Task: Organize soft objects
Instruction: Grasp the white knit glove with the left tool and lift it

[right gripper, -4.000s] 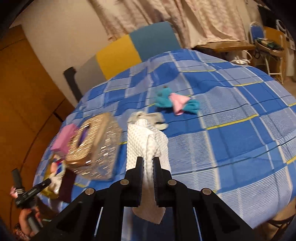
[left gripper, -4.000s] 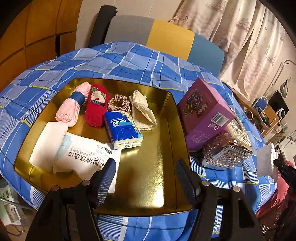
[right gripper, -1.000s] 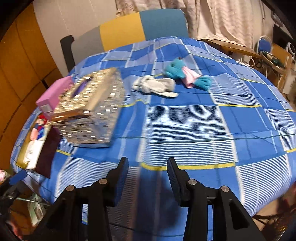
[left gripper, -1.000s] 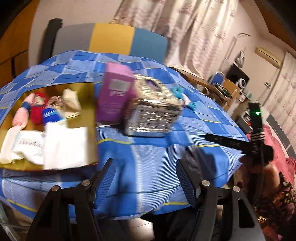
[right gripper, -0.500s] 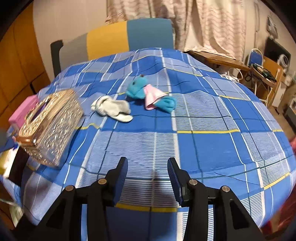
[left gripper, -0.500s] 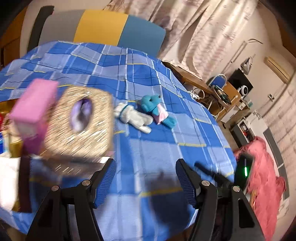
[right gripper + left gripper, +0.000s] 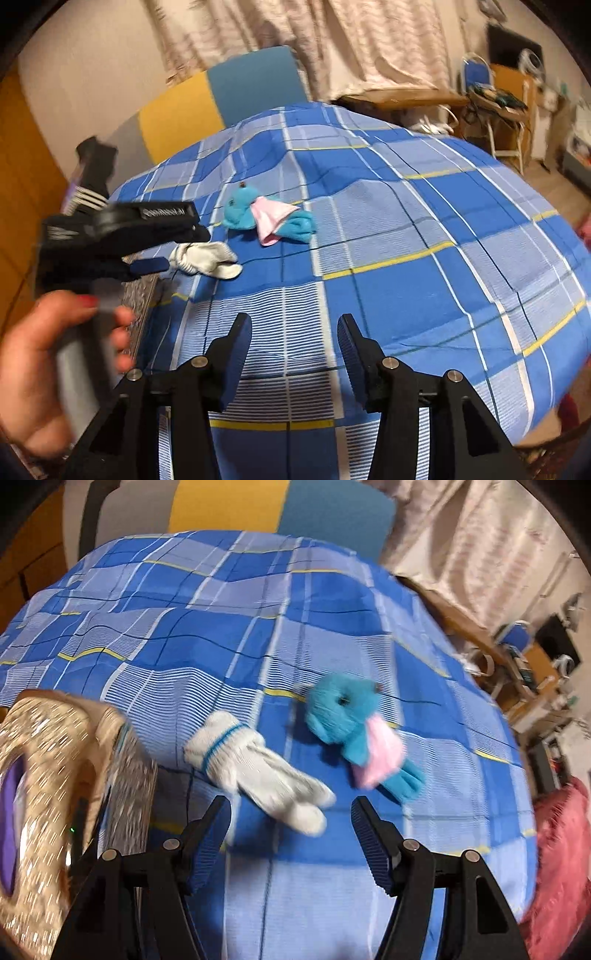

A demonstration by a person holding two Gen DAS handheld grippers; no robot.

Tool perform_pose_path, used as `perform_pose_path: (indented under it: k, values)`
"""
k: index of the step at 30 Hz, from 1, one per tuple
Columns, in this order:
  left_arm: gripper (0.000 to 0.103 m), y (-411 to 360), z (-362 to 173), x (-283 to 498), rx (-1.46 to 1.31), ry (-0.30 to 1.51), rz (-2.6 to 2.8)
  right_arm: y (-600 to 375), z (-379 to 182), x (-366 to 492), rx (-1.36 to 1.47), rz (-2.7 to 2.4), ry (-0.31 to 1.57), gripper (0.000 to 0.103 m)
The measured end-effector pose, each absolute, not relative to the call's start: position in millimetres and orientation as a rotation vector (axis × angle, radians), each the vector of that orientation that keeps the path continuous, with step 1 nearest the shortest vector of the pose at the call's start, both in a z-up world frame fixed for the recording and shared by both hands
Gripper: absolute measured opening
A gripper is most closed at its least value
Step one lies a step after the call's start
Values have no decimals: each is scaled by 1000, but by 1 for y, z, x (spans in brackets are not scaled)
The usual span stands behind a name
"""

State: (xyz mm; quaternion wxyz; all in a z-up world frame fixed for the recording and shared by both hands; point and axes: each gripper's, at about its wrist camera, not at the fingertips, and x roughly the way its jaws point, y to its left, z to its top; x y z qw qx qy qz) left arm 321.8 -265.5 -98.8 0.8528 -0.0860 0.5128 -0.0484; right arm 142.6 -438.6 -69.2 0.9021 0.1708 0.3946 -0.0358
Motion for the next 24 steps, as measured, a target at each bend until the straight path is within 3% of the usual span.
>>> perform_pose_path:
  k: [10,11,15,16,18,24]
  values:
    - [76,-271,-138,359,-147,1111,11,-463,-80,143,505,-96,850,50]
    - [73,-271,-141,360,-144,1111,3,-464,-80,144,509,-98,853,50]
    - [41,-269,-145,356,-110,1090,-28,-465,-82,145,522,-93,860,50]
    - [37,-268,-144,353,-100,1078,-41,-464,-83,145,521,-94,860,50]
    - [32,-269,-141,346,-85,1067,-73,-464,-84,145,522,-94,866,50]
    - [30,-276,-130,301,-61,1005,-201,-466,-87,144,522,-101,868,50]
